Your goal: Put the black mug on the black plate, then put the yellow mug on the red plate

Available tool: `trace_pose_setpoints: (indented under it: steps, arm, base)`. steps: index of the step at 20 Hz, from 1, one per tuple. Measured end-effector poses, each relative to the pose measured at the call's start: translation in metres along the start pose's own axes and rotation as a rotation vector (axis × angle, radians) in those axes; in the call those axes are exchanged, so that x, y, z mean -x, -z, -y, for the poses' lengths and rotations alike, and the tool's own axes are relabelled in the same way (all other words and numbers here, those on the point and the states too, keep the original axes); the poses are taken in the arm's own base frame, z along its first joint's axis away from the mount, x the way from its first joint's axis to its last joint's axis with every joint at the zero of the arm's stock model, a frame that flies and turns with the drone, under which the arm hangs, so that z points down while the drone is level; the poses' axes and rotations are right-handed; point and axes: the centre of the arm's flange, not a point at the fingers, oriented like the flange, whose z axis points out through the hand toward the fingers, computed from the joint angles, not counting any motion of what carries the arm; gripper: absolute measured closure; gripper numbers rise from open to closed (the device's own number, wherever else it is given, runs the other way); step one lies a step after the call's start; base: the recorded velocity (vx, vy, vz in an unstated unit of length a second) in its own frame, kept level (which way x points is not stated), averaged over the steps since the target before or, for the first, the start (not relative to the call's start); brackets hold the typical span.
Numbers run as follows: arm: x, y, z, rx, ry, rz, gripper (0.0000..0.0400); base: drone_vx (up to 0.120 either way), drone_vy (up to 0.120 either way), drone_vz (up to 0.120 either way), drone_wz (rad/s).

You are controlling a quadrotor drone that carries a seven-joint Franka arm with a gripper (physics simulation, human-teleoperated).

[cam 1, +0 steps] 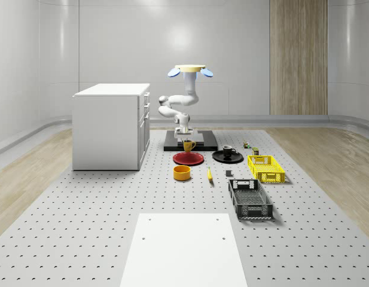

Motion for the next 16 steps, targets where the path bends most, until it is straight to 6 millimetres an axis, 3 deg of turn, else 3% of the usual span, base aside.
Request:
trace_pose_setpoints:
  steps: [8,16]
  arm:
    - [0.000,-0.027,-0.002,0.000,0.000,0.000,0.0290]
    - [0.009,-0.041,-0.012,0.000,0.000,0.000,0.0290]
  base:
    - [0.000,0.000,0.000,0.000]
    - [0.000,0.000,0.000,0.000]
